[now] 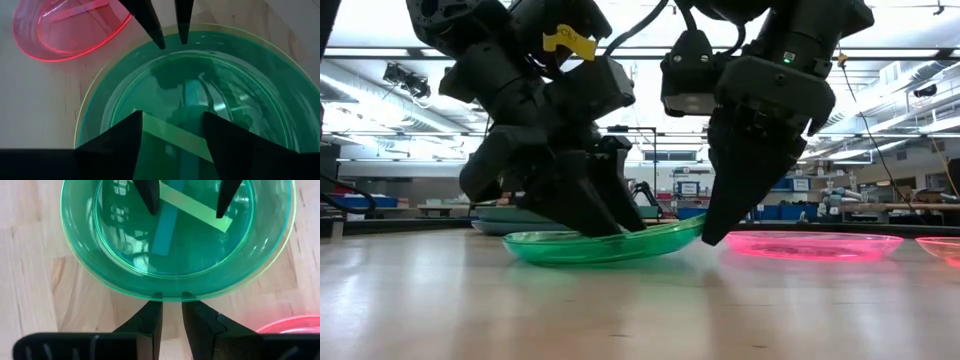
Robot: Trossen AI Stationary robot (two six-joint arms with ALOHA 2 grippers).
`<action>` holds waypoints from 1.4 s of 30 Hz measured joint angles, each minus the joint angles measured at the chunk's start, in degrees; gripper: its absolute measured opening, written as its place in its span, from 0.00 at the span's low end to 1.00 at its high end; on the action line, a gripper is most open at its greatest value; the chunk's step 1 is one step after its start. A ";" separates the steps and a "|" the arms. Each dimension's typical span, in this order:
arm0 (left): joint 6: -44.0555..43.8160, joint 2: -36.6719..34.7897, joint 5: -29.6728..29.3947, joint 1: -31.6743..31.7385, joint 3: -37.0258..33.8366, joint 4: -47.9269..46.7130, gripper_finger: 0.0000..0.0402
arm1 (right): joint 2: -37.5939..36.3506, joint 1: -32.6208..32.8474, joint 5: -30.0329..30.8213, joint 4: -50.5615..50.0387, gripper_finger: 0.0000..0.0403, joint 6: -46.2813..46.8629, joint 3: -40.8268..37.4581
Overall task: Stack plastic plates
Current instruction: Stack the light green plate on top of the brown plate
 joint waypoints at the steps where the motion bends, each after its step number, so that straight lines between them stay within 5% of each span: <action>1: -0.01 0.00 0.00 0.02 0.00 0.07 0.54 | 0.00 -0.08 -0.38 -0.11 0.21 0.00 0.02; 35: -0.18 -0.04 -0.17 0.04 0.02 -0.05 0.54 | -1.03 -1.08 -1.84 -2.96 0.21 -1.57 0.13; 42: -0.53 -3.63 -0.17 -0.11 2.50 -11.53 0.54 | -1.99 -1.11 -3.73 -4.21 0.20 0.42 0.16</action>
